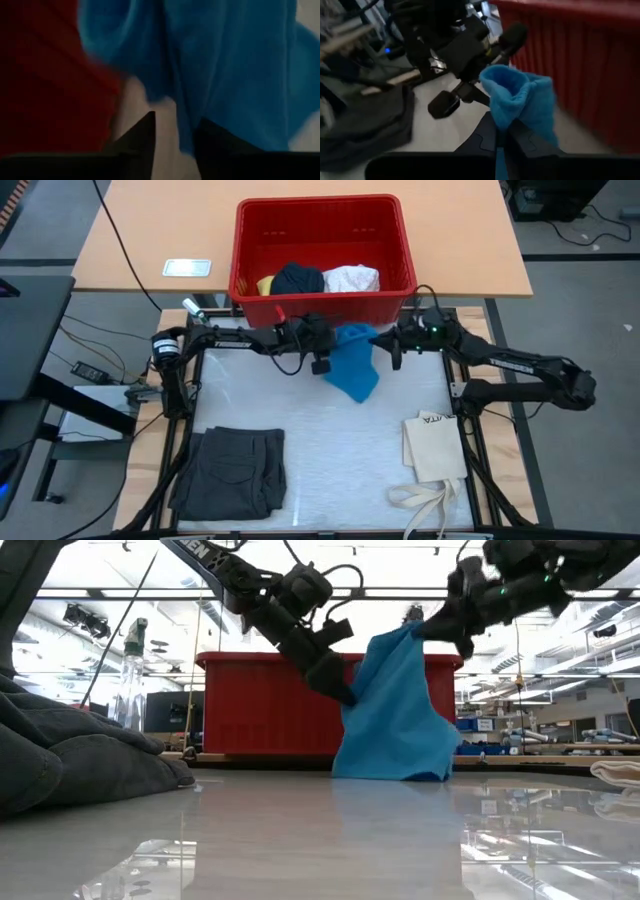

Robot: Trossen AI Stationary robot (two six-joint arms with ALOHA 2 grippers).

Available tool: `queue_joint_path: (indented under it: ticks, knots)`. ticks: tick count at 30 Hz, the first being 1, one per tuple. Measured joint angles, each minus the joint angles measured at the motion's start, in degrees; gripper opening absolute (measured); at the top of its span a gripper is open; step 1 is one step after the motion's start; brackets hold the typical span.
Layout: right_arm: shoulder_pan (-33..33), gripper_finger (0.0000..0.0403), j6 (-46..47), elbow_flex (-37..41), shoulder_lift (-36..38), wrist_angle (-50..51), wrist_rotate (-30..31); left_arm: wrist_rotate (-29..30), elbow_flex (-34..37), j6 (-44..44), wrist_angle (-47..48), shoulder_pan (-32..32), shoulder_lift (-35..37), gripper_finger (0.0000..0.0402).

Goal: Fold laundry
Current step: Fold the blue shorts

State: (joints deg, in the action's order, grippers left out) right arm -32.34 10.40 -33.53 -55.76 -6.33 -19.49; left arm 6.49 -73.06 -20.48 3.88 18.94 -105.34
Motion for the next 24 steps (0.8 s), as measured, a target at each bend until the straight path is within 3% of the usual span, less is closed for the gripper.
queue_joint_path:
  ticks: [6,13,16,20,24]
  knots:
    - [3.41,0.0017,-14.11,-6.57,2.29,13.04,2.8,-0.09,-0.02,-1.62,-2.41,1.3,3.89,0.0174]
    - [6.28,0.0017,-15.55,-11.99,0.86,17.04,5.12,-6.4,-0.02,-3.07,-4.47,1.85,6.41,0.0183]
    - [6.51,0.0017,-7.21,-13.79,1.01,16.93,6.22,-7.08,0.07,-3.07,-1.72,1.85,7.45,0.0181]
    - [7.32,0.0033,12.84,-14.36,0.59,17.33,6.26,-6.96,0.02,-2.07,2.41,1.96,10.05,0.0168]
    - [13.03,0.0037,19.98,-12.88,-2.3,21.61,6.22,-6.91,0.0,0.43,7.36,2.31,12.09,0.0157]
